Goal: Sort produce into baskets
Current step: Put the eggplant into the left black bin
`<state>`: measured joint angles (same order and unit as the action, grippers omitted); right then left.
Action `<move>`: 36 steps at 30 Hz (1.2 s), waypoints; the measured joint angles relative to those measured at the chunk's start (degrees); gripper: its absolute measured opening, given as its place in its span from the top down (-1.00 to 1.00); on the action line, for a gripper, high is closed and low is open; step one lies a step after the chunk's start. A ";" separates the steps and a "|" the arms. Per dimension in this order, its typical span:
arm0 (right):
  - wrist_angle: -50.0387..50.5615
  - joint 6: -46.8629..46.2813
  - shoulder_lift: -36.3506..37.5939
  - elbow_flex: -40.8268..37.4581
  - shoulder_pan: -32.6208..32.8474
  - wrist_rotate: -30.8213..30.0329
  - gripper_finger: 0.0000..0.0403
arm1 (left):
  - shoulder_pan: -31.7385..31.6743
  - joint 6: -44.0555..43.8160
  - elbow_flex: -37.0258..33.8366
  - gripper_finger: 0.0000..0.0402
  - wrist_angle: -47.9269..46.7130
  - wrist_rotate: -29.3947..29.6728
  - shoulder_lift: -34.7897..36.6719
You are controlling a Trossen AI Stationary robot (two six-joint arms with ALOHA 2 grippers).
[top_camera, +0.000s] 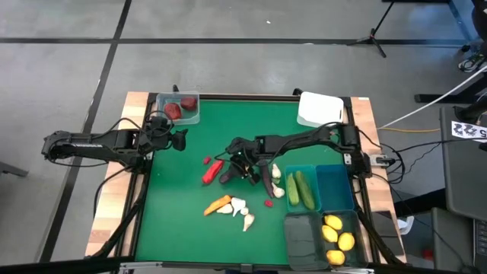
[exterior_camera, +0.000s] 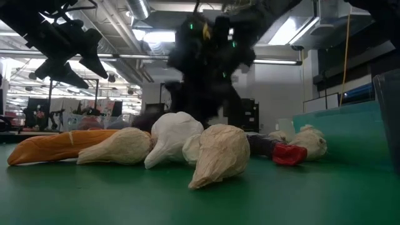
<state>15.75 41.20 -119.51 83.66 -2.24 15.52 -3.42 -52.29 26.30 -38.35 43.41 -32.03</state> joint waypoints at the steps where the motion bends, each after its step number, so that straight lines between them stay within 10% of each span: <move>1: 1.24 0.53 0.54 1.09 0.00 -0.01 0.26 | 0.00 0.00 0.00 -0.72 -0.02 0.16 0.00; 21: 50.29 4.01 7.86 24.45 13.33 -4.85 0.28 | -0.02 -0.21 0.00 -0.72 0.01 0.49 0.00; 36: 71.92 -25.72 12.67 24.56 37.80 -14.51 0.24 | -0.02 -0.42 0.00 -0.72 0.05 0.49 0.00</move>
<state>87.66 15.48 -106.85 108.22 35.56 1.01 -3.44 -52.71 26.30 -38.30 43.90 -32.03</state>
